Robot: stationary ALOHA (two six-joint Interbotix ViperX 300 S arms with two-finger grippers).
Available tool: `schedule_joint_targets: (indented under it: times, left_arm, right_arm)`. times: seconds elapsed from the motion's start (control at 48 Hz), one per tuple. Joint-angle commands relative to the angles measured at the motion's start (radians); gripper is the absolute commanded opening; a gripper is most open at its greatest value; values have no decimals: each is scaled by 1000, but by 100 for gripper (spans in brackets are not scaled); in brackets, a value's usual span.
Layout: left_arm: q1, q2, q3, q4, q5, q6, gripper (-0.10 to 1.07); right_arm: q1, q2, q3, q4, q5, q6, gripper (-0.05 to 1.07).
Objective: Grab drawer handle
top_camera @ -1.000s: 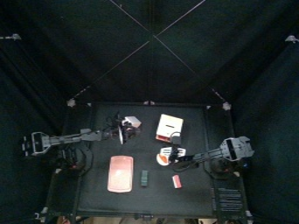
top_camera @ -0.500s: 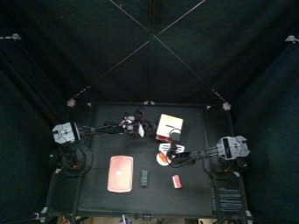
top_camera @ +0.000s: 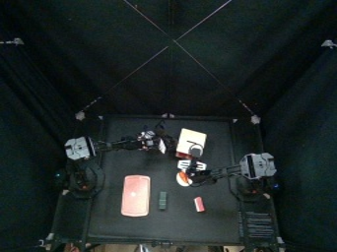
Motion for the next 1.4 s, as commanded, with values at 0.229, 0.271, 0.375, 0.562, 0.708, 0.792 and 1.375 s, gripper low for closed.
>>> schedule_joint_targets:
  times: [0.229,0.271,0.375,0.562,0.708,0.792,1.375]
  left_arm:
    - [-12,-92,-81,110,241,21,71]
    - [-18,-91,-95,114,275,23,71]
    - [-38,-71,-138,121,334,25,71]
    - [-52,-8,-190,137,356,23,71]
    - [-54,49,-216,137,362,23,71]
    - [-52,69,-230,137,371,23,71]
    - [-55,98,-236,138,419,25,71]
  right_arm:
    - [-6,-26,-17,-2,-2,5,96]
    - [-8,-23,-17,-2,-8,3,96]
    - [-8,-21,-15,-3,-14,3,96]
    - [-8,-21,-9,-2,-17,3,96]
    - [-18,-17,-11,-2,-21,3,96]
    - [-23,-12,-12,-2,-26,3,96]
    - [-52,15,-20,-2,-54,3,91]
